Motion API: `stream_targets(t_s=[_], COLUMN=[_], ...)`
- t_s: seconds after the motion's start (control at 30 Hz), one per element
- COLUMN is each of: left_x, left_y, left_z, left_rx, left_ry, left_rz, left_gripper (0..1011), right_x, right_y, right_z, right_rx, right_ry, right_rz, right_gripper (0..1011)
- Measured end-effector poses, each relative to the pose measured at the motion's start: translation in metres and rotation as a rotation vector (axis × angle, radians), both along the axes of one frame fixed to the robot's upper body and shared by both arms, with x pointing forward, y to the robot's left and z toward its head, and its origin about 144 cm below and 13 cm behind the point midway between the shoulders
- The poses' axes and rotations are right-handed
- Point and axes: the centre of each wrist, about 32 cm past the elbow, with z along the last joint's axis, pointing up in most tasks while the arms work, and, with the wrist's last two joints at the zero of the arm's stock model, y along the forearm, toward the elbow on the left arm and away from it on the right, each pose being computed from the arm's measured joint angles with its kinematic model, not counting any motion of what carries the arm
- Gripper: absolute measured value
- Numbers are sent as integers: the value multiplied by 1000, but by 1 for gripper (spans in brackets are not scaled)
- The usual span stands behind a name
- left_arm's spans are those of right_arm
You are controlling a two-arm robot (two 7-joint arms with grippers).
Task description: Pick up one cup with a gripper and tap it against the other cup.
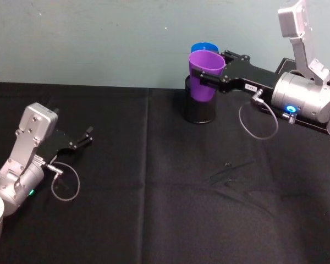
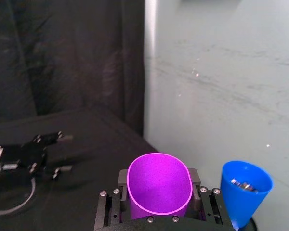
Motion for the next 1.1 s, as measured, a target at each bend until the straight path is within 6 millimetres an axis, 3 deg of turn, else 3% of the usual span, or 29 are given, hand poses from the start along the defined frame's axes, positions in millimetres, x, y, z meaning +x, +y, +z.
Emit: stream_targets(t_s=[0.3, 0.63, 0.83, 1.1], left_x=[0, 0, 0, 0], left_y=[0, 0, 0, 0], left_z=[0, 0, 0, 0], left_rx=[0, 0, 0, 0], left_ry=[0, 0, 0, 0], left_rz=[0, 0, 0, 0], left_gripper=[1005, 1005, 1005, 1005], right_x=[-21, -45, -49, -49], right_y=[-12, -22, -23, -23], right_z=[-14, -51, -78, -98], right_rx=[-45, -44, -42, -80], right_ry=[-2, -19, -24, -22], right_rz=[53, 87, 100, 100], right_gripper=[733, 733, 733, 733])
